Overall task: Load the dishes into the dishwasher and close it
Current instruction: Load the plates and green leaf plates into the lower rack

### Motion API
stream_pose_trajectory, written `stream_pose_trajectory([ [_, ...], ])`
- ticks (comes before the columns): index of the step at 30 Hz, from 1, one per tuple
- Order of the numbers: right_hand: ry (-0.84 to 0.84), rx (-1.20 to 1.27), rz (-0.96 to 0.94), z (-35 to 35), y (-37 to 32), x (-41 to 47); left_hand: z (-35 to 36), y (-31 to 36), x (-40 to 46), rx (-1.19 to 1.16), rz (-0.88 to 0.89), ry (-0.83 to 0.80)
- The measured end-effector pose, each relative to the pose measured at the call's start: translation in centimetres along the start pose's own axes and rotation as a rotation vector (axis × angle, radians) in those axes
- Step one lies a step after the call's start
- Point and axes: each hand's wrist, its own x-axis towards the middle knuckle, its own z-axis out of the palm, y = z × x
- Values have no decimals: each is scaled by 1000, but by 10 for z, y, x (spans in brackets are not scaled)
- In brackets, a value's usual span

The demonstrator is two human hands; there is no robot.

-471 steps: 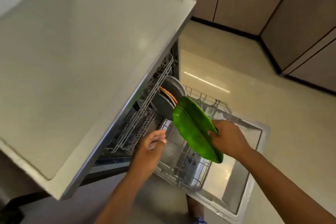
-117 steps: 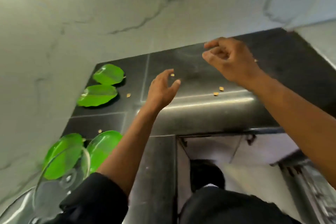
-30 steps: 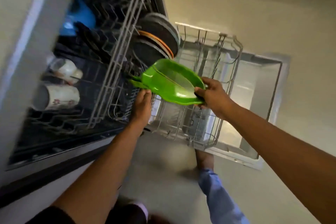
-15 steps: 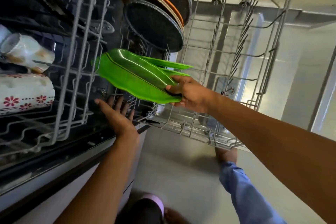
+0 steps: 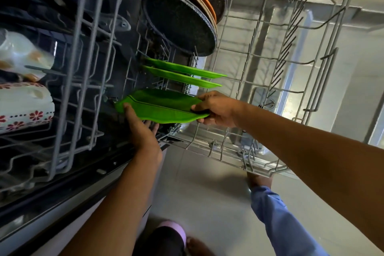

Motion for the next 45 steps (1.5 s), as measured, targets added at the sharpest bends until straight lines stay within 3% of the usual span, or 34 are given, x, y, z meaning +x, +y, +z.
stream_pose_trajectory([
  [7,-13,70,3,-7,7,12,11,2,2,32,51,14],
  [14,-91,167,3,-6,10,12,13,8,-4,114,261,-6],
  [17,-95,156,17,-7,6,11,16,9,-5,128,269,-19],
  [21,-23,158,56,-9,3,17,19,8,-5,167,234,-39],
  [25,41,375,84,-9,-4,21,24,5,-8,200,247,-68],
  [33,394,558,-87,-6,-2,21,44,7,-11,166,203,-34],
  [38,346,793,-170,-1,10,14,52,5,-9,187,144,-20],
  [45,450,528,-180,8,18,11,52,4,-13,170,25,26],
])
